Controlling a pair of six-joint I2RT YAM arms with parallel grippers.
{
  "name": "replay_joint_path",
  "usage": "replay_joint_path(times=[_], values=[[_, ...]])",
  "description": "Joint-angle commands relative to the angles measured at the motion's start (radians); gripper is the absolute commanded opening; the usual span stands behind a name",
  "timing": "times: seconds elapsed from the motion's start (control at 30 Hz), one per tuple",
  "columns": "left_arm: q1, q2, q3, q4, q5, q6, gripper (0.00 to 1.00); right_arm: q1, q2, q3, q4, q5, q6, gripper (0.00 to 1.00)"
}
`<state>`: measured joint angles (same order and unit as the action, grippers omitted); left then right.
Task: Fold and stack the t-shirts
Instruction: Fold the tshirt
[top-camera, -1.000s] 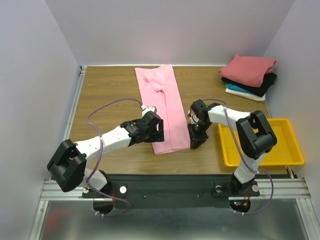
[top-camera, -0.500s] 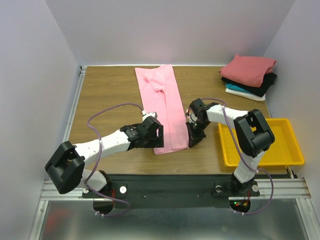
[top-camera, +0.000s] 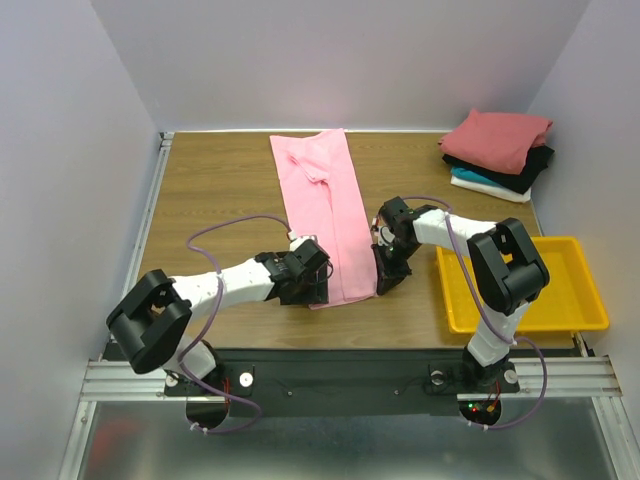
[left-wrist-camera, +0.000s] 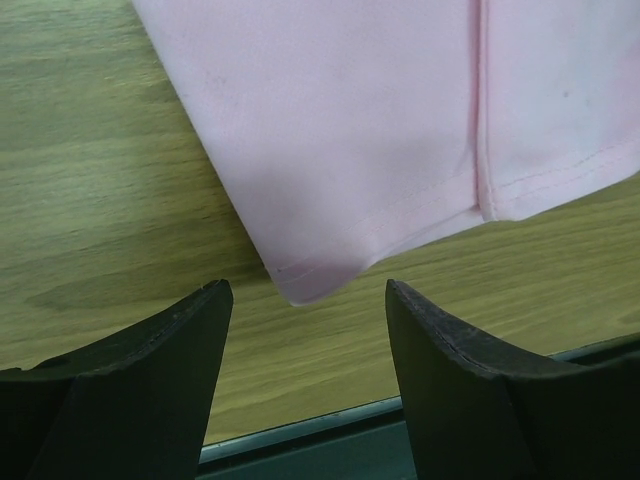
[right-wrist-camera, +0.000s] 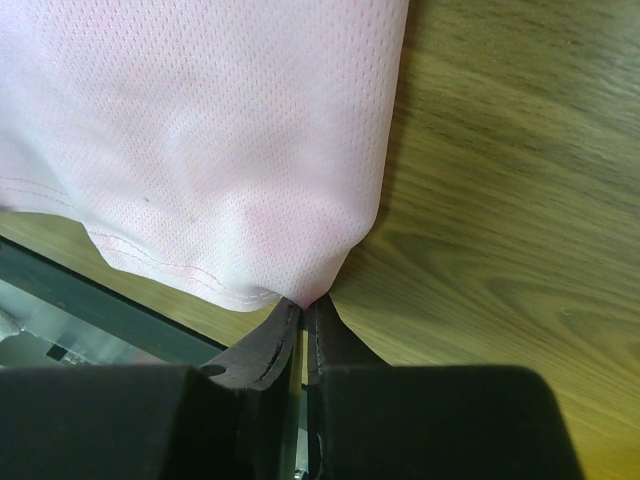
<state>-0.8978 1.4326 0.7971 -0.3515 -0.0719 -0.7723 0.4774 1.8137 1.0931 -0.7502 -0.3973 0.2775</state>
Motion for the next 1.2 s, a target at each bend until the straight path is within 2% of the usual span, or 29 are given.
replay_joint_path(times=[0.0, 0.1, 0.33, 0.53, 0.63, 0.73, 0.87, 1.0, 1.17], values=[[-0.007, 0.022, 0.010, -0.056, -0.066, -0.035, 0.74, 0.001, -0.004, -0.010, 0.063, 0.026, -0.006, 0.06], [-0.009, 0.057, 0.043, -0.070, -0.078, -0.021, 0.73, 0.001, -0.005, -0.010, 0.061, 0.023, -0.008, 0.07], [-0.018, 0.108, 0.082, -0.116, -0.101, -0.024, 0.65, 0.001, -0.004, -0.010, 0.063, 0.025, -0.008, 0.07], [-0.021, 0.086, 0.067, -0.116, -0.095, -0.038, 0.46, 0.001, 0.001, -0.007, 0.061, 0.023, -0.009, 0.07], [-0.026, 0.077, 0.053, -0.113, -0.086, -0.047, 0.46, 0.001, 0.004, -0.007, 0.061, 0.021, -0.009, 0.06], [-0.027, 0.068, 0.040, -0.104, -0.078, -0.053, 0.36, 0.001, 0.006, -0.007, 0.061, 0.021, -0.009, 0.06], [-0.027, 0.069, 0.037, -0.083, -0.065, -0.042, 0.34, 0.003, 0.007, -0.006, 0.061, 0.025, -0.009, 0.06], [-0.027, 0.083, 0.036, -0.067, -0.049, -0.030, 0.25, 0.001, 0.001, -0.004, 0.061, 0.028, -0.006, 0.06], [-0.027, 0.097, 0.042, -0.066, -0.049, -0.021, 0.03, 0.001, -0.013, 0.007, 0.058, 0.029, 0.000, 0.06]])
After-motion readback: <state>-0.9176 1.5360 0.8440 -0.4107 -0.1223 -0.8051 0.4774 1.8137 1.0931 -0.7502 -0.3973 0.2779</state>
